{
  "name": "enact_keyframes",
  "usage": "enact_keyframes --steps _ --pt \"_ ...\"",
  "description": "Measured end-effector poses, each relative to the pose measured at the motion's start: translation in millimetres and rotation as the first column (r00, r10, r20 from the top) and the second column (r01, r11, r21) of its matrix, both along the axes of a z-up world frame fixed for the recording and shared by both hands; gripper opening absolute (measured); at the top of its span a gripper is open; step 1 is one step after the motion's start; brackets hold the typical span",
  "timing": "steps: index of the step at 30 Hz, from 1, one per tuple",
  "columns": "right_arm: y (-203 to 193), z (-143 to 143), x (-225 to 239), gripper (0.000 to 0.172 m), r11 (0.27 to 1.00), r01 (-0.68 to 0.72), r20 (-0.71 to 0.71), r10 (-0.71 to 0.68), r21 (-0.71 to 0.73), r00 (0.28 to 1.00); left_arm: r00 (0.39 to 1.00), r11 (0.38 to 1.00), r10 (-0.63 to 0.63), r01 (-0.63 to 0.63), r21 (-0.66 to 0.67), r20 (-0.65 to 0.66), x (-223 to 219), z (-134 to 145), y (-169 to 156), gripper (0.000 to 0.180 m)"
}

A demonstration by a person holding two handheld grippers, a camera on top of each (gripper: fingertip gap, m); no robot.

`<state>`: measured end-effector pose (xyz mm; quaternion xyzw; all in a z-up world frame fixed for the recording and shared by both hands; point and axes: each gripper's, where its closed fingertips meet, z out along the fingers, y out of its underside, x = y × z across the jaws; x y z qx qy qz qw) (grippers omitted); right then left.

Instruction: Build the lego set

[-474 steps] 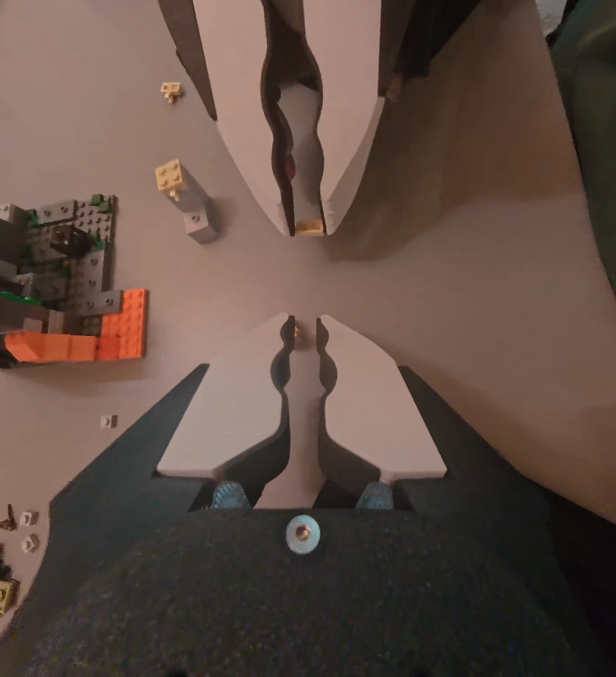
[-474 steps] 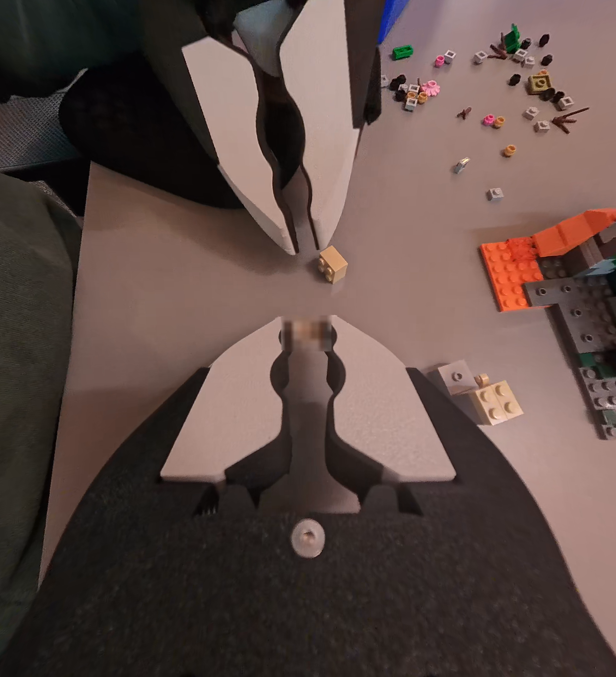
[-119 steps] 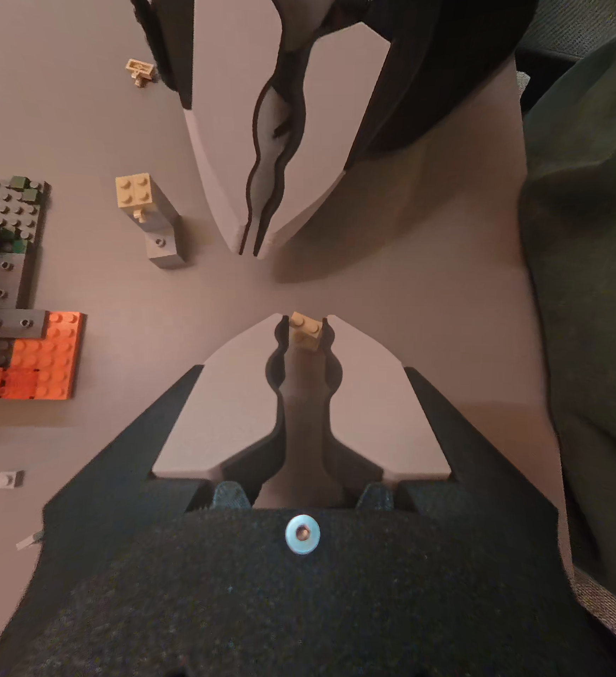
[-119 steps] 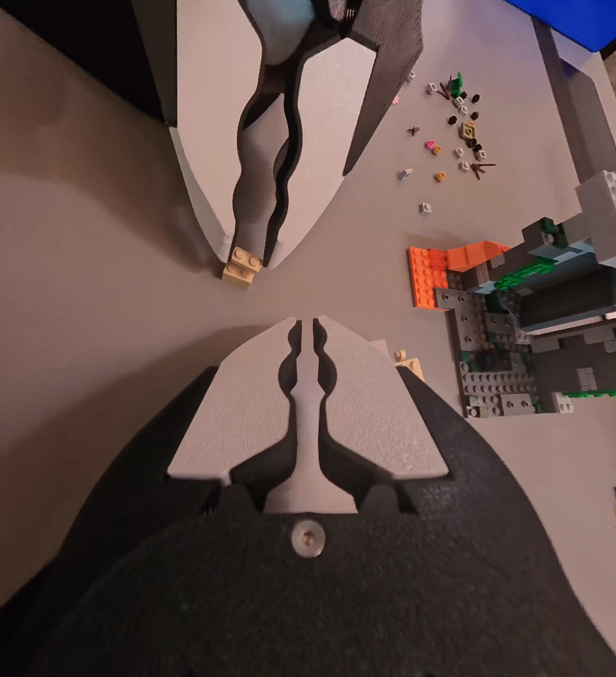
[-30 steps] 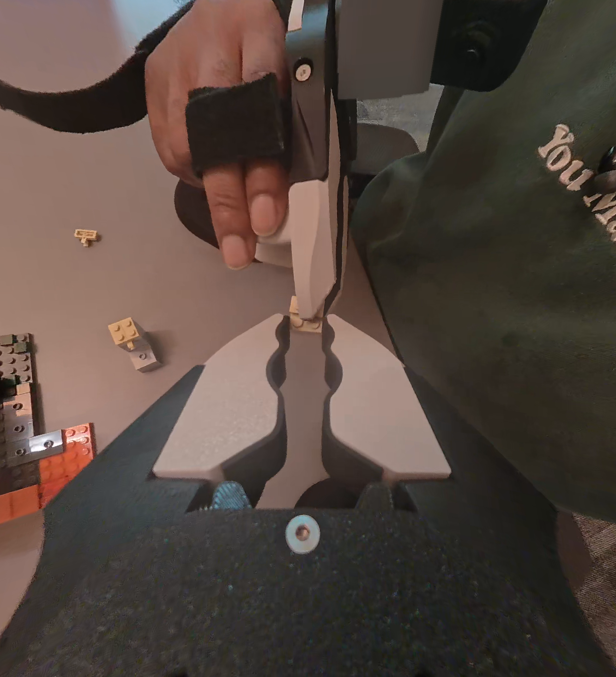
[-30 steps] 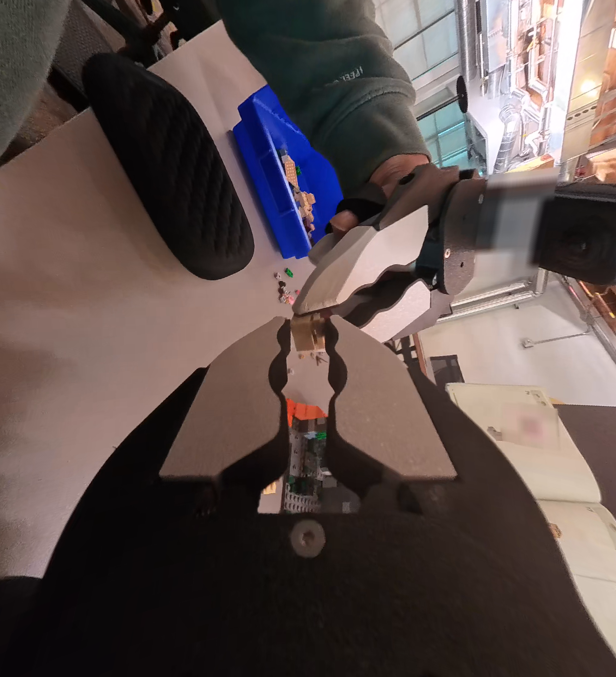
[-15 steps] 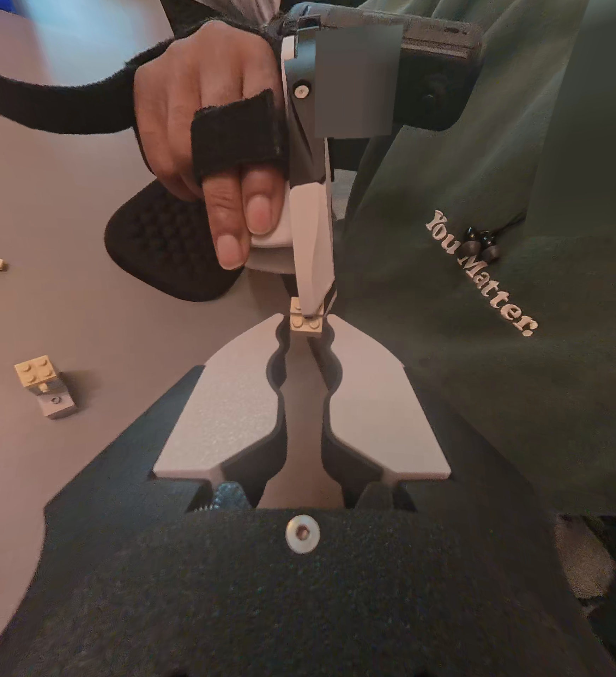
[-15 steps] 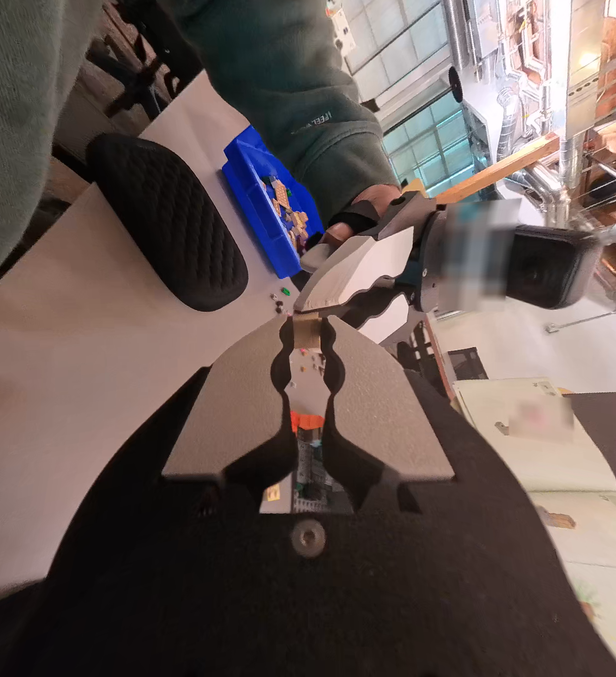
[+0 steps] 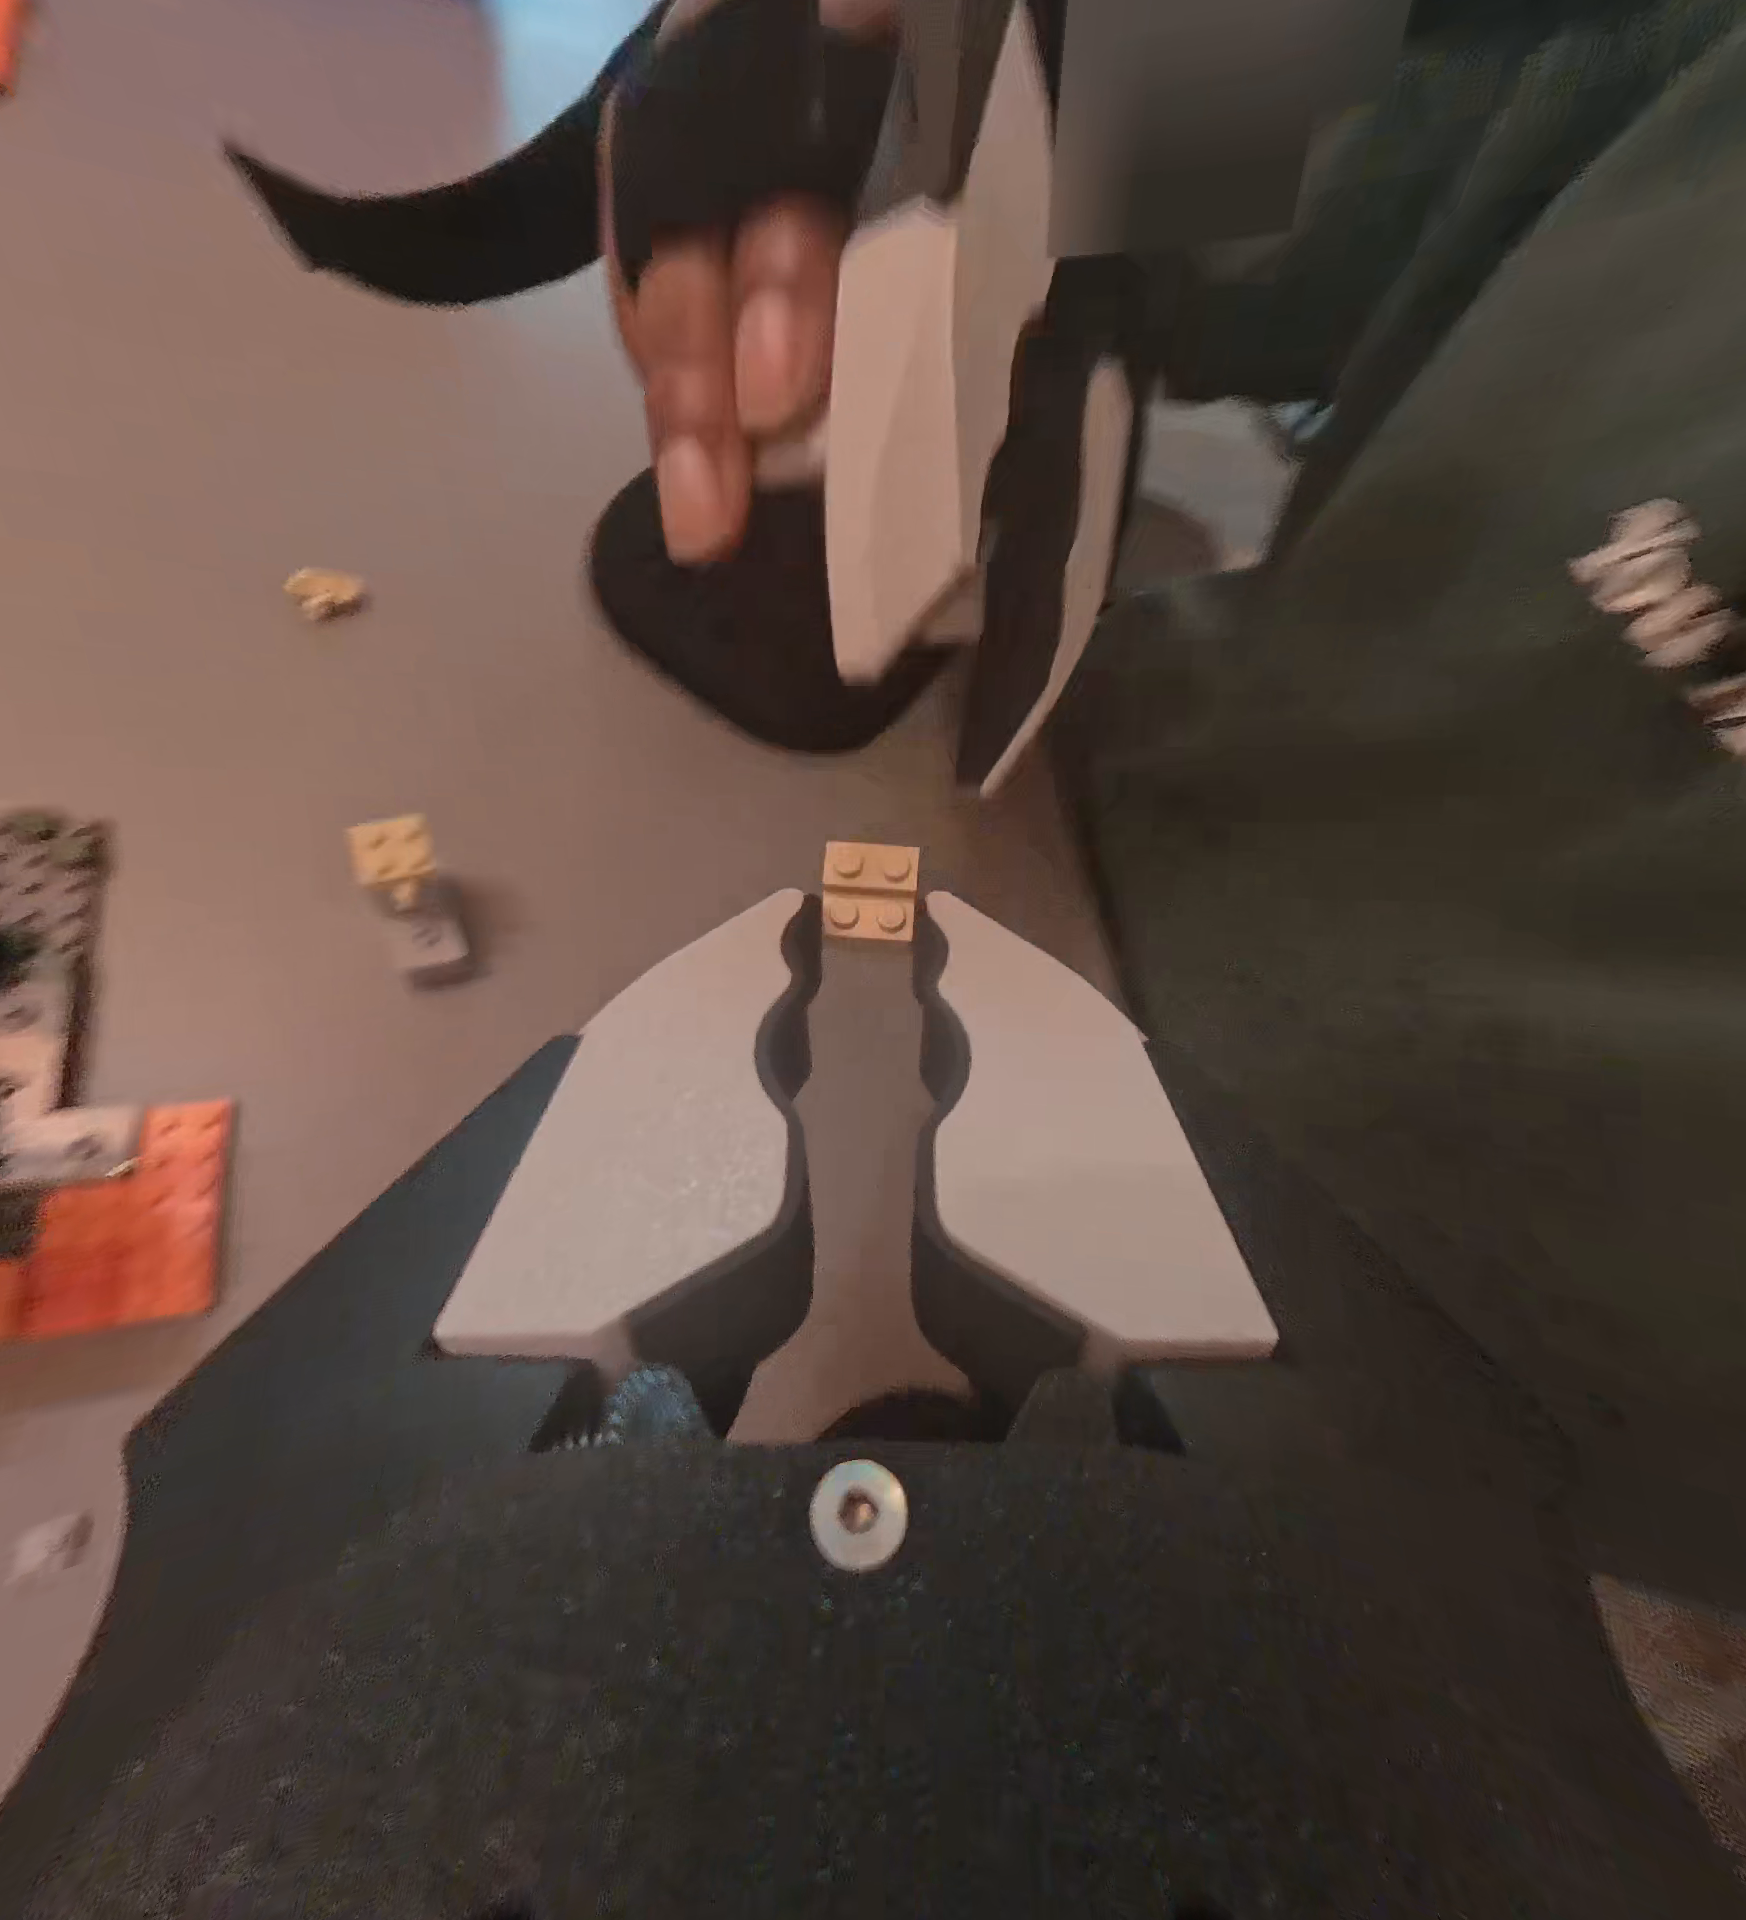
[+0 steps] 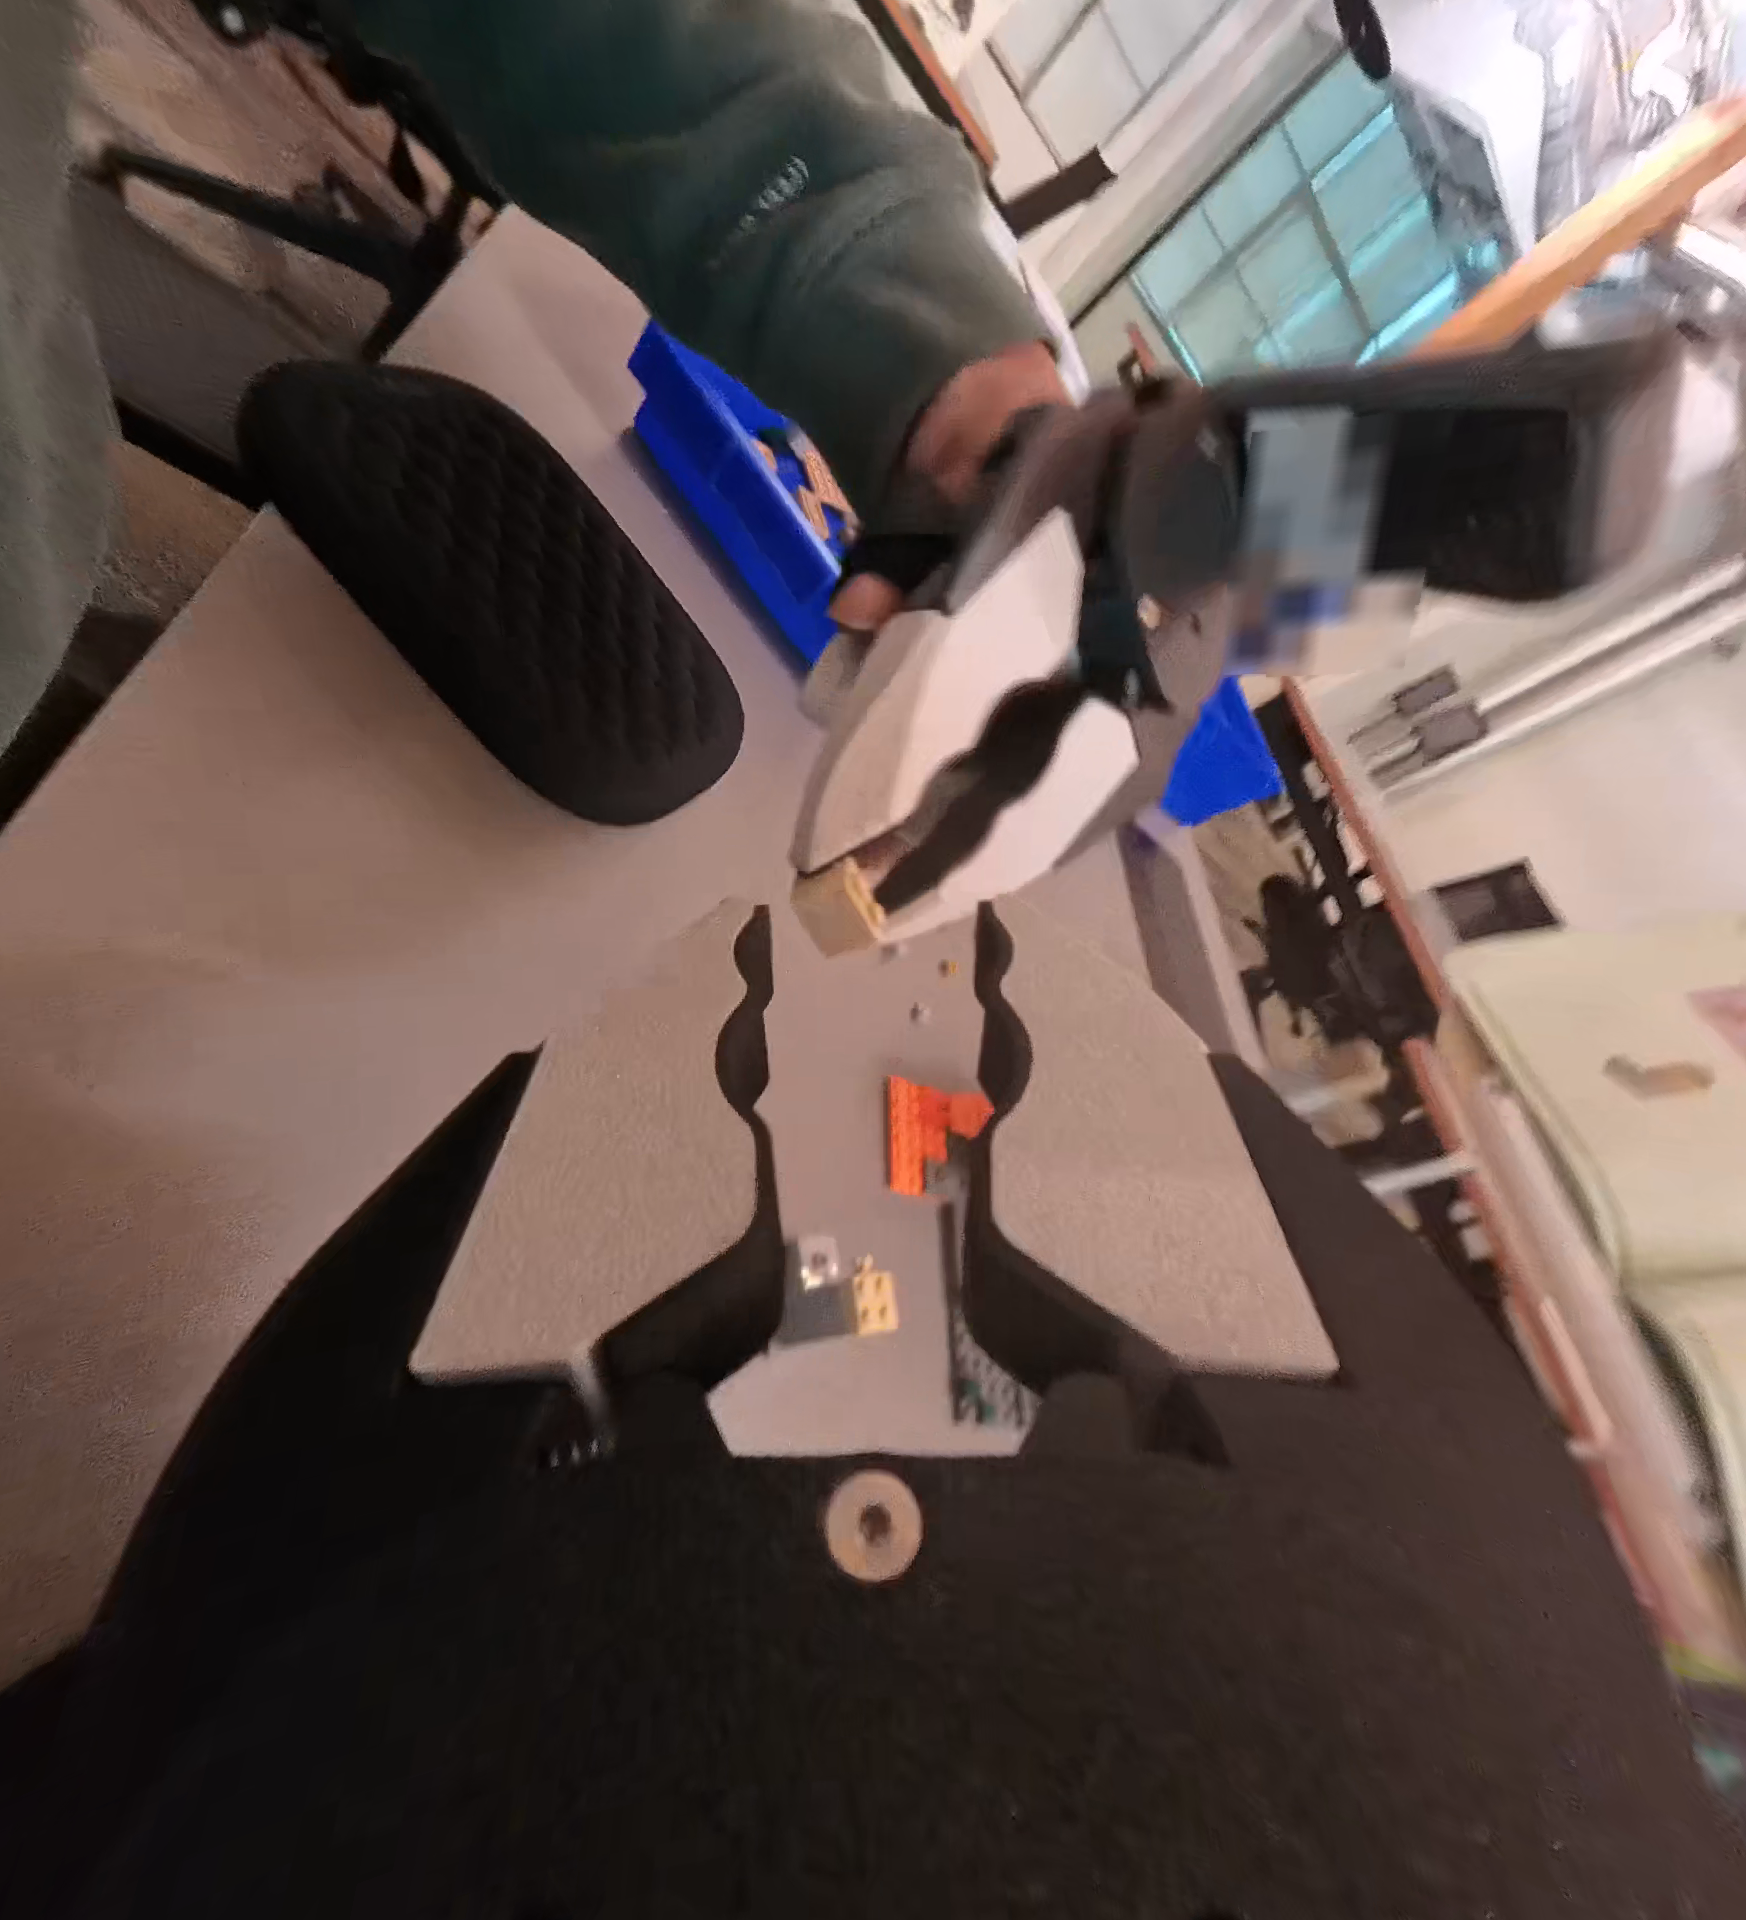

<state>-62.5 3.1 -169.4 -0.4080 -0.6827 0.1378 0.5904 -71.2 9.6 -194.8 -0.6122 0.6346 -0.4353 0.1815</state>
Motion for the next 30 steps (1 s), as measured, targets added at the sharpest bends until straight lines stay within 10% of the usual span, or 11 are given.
enact_keyframes --steps 9,30 --pt "59 -67 68 0.034 0.91 0.272 0.148 -0.236 -0.313 0.961 0.961 0.921 0.238 -0.179 0.346 -0.139 3 -76 55 0.016" --pt "122 -135 145 0.028 0.678 0.531 0.443 -0.322 -0.509 0.837 0.947 0.885 0.283 -0.197 0.422 -0.152 18 -111 54 0.024"
